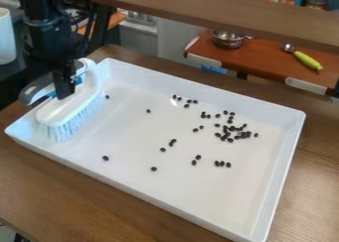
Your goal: Sweep into pile
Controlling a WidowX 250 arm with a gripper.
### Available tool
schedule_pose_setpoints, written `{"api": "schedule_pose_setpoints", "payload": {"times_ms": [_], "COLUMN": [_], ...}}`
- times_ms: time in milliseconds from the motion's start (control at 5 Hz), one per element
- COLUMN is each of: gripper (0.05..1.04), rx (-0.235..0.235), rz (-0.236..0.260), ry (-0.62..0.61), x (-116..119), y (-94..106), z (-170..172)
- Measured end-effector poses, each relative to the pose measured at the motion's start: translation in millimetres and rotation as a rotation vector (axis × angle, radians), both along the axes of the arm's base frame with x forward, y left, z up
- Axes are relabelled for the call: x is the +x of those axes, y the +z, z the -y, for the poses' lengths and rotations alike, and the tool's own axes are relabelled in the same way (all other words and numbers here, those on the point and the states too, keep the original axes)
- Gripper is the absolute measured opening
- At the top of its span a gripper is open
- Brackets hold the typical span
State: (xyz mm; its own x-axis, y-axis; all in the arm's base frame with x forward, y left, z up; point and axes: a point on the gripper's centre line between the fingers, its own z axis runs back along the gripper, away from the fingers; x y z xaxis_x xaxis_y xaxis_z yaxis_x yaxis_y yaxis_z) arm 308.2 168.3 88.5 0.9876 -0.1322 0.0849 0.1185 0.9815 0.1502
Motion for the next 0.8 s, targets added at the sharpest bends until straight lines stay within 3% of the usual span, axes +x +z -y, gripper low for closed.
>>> {"api": "schedule_pose_setpoints", "payload": {"times_ms": [400, 600, 800], "gripper": [0.972, 0.678, 0.501], "rx": [0.01, 0.0, -0.03], "rz": [-0.061, -0.094, -0.097], "ry": [0.027, 0.035, 0.035], "x": [-4, -5, -5], "y": [-12.6, -19.7, -21.3], "z": [1, 5, 11]}}
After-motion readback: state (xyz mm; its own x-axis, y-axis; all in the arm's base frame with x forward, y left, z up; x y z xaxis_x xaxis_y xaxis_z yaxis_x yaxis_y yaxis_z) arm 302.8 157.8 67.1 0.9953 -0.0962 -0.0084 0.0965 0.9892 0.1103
